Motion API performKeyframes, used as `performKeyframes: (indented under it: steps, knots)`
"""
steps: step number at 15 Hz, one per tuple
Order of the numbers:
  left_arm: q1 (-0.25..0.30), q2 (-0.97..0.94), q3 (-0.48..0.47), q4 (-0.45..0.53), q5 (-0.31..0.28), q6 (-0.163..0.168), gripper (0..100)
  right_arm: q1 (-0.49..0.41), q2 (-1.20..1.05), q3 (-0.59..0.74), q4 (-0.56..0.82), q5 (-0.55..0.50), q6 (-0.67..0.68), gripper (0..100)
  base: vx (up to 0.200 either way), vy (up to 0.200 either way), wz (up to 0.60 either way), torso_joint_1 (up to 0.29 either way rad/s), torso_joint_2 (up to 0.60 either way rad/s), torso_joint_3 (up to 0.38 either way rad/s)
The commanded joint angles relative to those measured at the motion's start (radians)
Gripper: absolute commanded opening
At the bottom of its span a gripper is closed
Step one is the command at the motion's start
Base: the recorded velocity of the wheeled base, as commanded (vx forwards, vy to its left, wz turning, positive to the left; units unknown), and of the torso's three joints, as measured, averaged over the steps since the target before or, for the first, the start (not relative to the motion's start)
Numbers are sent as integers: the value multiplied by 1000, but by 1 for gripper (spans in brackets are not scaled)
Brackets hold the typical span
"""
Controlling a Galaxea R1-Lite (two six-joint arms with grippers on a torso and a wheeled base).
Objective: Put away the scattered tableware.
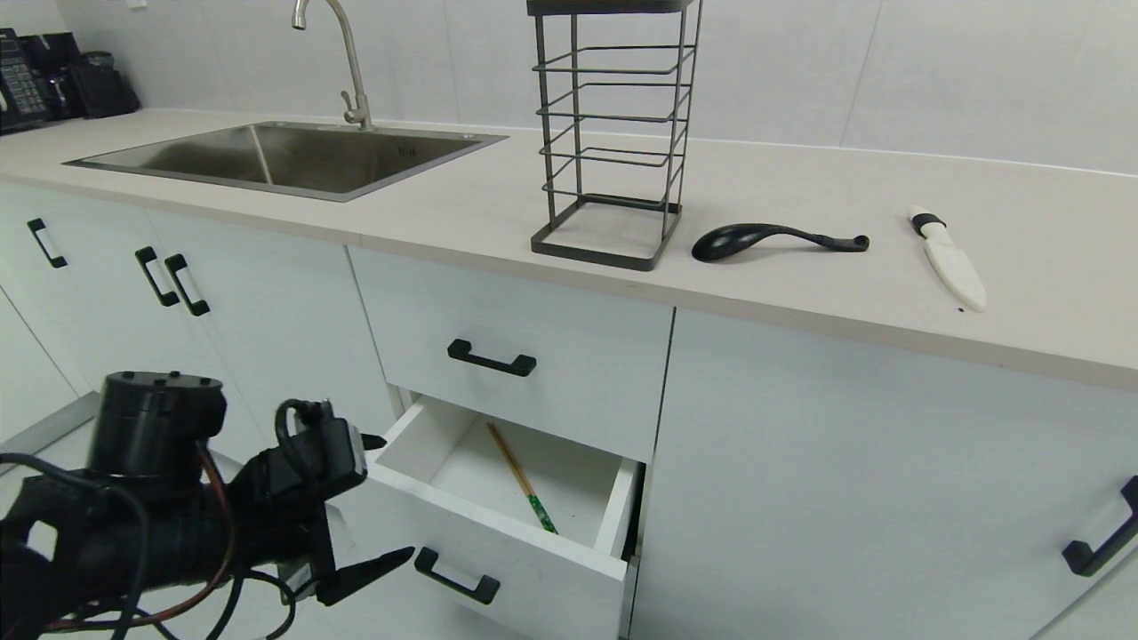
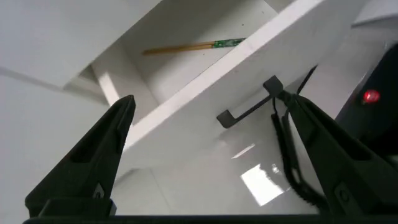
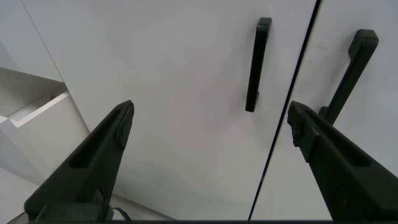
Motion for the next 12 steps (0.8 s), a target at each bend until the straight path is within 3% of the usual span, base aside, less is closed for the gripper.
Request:
performKeyframes:
  steps: [1,3,5,12]
  knots:
    - [-96,119,-90,53,0,134,100,0,1,-1,0,1,0,100,0,0,0,0,0,0]
    - [-104,235,-139,73,0,283,100,0,1,0,0,1,0,100,0,0,0,0,0,0]
    - [-98,324,-161,73,1,354,100,0,1,-1,0,1,0,100,0,0,0,0,0,0]
    - [-112,373,-104,73,7,360,100,0,1,-1,0,1,0,100,0,0,0,0,0,0]
